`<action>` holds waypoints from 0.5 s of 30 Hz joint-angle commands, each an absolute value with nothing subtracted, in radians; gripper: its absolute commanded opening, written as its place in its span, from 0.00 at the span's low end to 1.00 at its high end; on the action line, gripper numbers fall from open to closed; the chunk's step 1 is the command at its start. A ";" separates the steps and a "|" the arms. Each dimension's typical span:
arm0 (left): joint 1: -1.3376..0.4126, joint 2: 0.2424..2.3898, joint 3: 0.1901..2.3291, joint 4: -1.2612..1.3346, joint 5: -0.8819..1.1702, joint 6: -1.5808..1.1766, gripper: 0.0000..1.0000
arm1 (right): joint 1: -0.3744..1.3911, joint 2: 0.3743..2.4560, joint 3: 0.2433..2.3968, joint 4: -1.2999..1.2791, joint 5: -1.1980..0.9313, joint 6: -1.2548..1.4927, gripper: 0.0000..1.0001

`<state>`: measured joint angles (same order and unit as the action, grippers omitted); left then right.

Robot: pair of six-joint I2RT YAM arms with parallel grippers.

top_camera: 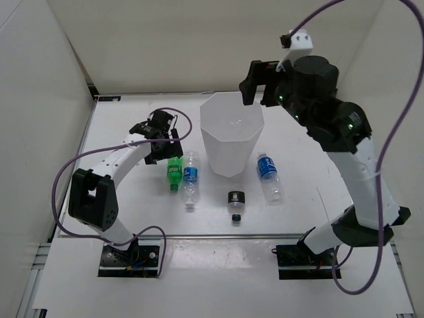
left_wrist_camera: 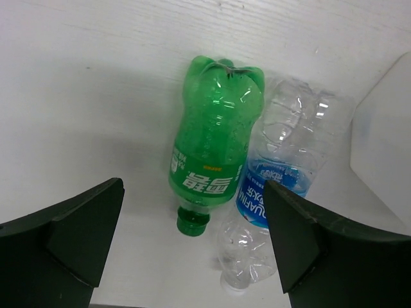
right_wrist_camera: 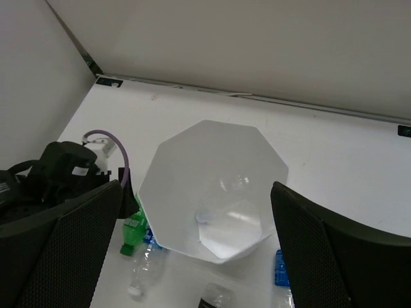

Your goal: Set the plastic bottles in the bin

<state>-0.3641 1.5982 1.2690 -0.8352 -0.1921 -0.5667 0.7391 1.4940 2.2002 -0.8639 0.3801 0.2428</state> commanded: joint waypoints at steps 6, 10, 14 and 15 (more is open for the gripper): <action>-0.359 1.698 1.253 -0.675 -0.063 -0.483 1.00 | 0.772 1.433 2.161 -0.986 0.468 0.230 1.00; -0.359 1.744 1.262 -0.675 -0.051 -0.483 0.94 | 0.772 1.433 2.161 -0.997 0.480 0.230 1.00; -0.359 1.769 1.262 -0.675 -0.032 -0.483 0.86 | 0.772 1.424 2.152 -0.997 0.511 0.230 1.00; -0.359 1.769 1.252 -0.675 -0.032 -0.483 0.82 | 0.772 1.424 2.152 -0.997 0.511 0.230 1.00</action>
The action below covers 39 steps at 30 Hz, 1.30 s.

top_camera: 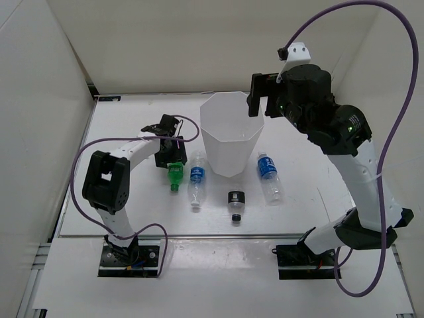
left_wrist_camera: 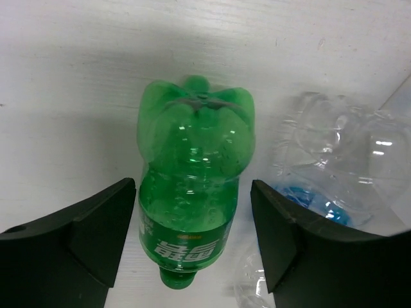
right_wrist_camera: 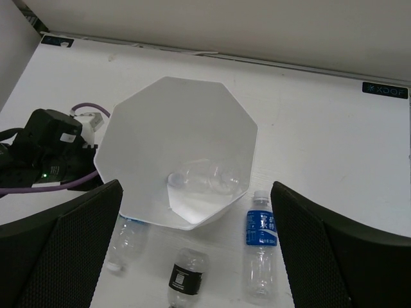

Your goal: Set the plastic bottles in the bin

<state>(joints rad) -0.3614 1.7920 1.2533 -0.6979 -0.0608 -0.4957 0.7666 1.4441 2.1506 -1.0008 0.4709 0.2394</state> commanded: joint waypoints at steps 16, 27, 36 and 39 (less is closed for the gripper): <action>-0.350 1.606 1.733 -1.021 -0.436 -0.661 0.58 | 0.761 1.319 1.999 -1.006 0.640 0.343 1.00; -0.454 1.606 2.103 -0.756 -0.112 -0.530 0.66 | 0.462 1.148 1.752 -1.077 0.465 0.575 1.00; -0.658 1.730 2.209 -0.778 -0.083 -0.451 0.95 | 0.278 1.137 1.542 -1.068 0.293 0.586 1.00; -0.679 1.714 2.229 -0.810 -0.167 -0.451 1.00 | 0.239 1.147 1.464 -1.045 0.261 0.574 1.00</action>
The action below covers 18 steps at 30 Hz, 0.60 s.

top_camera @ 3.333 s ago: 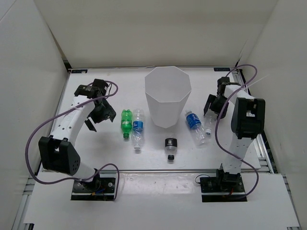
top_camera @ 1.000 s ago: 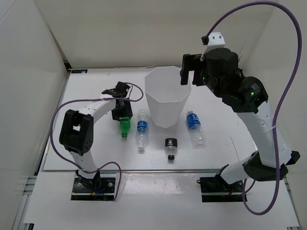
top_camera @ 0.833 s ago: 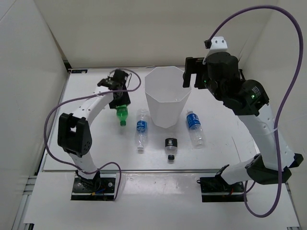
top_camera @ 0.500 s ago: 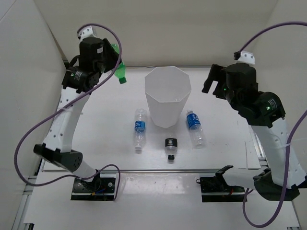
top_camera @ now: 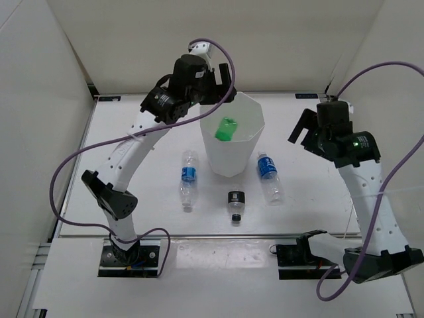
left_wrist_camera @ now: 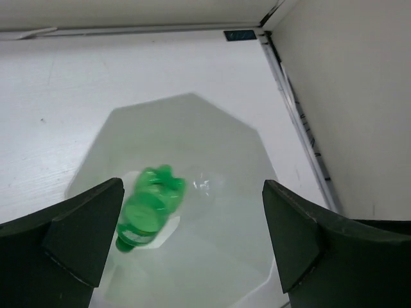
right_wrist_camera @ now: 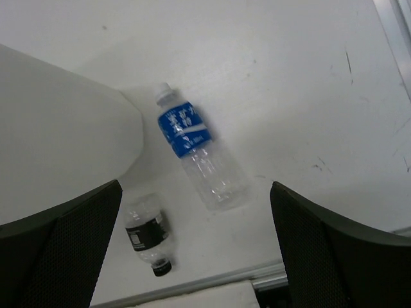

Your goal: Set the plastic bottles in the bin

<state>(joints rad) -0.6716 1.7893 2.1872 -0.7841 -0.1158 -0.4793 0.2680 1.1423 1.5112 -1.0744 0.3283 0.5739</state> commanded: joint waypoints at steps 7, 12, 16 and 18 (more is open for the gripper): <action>-0.658 1.556 2.153 -0.853 -0.359 -0.451 1.00 | 0.218 1.224 1.201 -0.864 0.140 0.563 1.00; -0.605 1.494 2.045 -0.977 -0.379 -0.514 1.00 | 0.218 1.403 1.094 -0.747 0.022 0.522 1.00; -0.580 1.408 1.883 -0.989 -0.355 -0.567 1.00 | 0.218 1.482 1.062 -0.675 -0.057 0.502 1.00; -0.565 1.362 1.784 -0.976 -0.333 -0.586 1.00 | 0.218 1.547 1.062 -0.663 -0.084 0.491 1.00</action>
<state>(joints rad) -0.5793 1.3830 1.8812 -0.9245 -0.3542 -0.5396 0.2218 1.5101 1.0542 -0.7586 0.0036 0.5255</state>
